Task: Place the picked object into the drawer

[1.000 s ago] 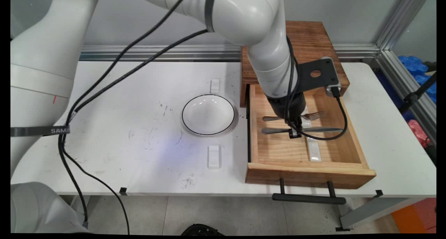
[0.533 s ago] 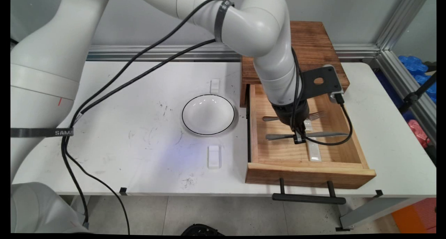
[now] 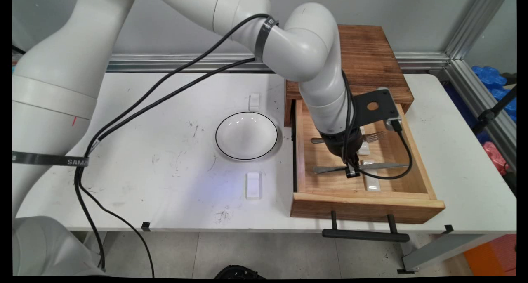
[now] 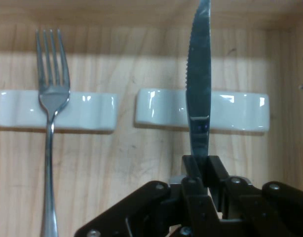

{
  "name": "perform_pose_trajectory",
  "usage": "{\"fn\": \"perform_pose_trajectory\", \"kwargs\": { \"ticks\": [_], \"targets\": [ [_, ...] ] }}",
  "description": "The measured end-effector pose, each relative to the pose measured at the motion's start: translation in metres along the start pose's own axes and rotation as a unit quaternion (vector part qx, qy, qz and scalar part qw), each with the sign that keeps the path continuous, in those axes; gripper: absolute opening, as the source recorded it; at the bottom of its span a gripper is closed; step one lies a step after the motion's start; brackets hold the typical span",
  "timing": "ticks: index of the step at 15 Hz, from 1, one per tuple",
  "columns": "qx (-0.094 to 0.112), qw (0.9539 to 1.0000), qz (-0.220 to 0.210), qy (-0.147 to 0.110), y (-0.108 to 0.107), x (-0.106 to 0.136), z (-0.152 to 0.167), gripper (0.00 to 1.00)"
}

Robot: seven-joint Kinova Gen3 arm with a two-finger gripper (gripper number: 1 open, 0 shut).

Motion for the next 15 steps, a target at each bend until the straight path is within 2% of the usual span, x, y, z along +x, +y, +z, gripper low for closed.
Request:
{"fn": "perform_pose_trajectory", "kwargs": {
  "ticks": [13, 14, 15],
  "targets": [
    [-0.008, 0.9999, -0.004, 0.008, 0.002, -0.005, 0.018, 0.00],
    [-0.008, 0.9999, -0.003, 0.009, 0.002, -0.004, 0.019, 1.00],
    [-0.008, 0.9999, -0.003, 0.011, 0.002, -0.003, 0.020, 1.00]
  ]
}}
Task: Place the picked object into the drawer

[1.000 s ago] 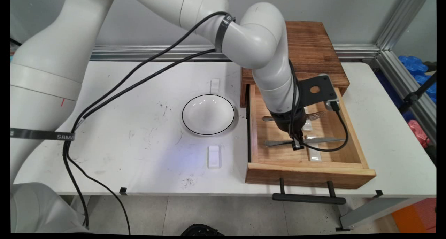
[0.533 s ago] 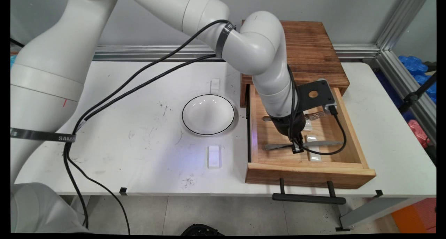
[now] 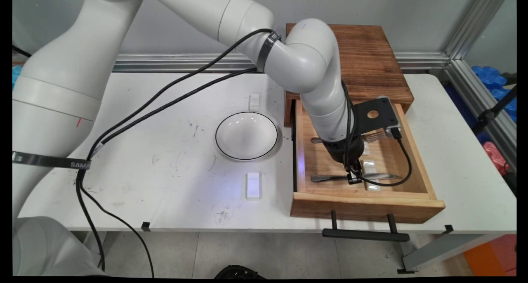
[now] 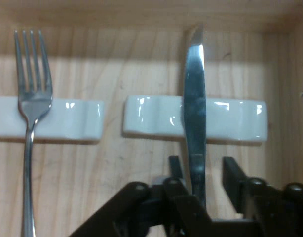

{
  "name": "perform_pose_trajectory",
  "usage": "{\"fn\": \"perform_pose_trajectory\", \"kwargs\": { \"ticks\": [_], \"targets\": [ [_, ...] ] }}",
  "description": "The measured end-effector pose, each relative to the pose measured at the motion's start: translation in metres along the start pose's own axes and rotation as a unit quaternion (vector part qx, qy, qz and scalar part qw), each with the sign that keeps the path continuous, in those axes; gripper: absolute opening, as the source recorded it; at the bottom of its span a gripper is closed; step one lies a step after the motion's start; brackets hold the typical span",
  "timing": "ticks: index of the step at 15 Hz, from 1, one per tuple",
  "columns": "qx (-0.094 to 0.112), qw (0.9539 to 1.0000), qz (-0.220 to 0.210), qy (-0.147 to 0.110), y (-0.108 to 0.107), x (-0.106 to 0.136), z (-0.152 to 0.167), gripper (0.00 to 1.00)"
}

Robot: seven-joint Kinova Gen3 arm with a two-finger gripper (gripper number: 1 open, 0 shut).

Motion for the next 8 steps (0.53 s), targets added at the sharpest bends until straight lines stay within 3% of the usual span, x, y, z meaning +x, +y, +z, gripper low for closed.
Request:
{"fn": "perform_pose_trajectory", "kwargs": {
  "ticks": [8],
  "targets": [
    [0.002, 1.0000, 0.001, 0.009, 0.0017, 0.0031, -0.0021, 1.00]
  ]
}}
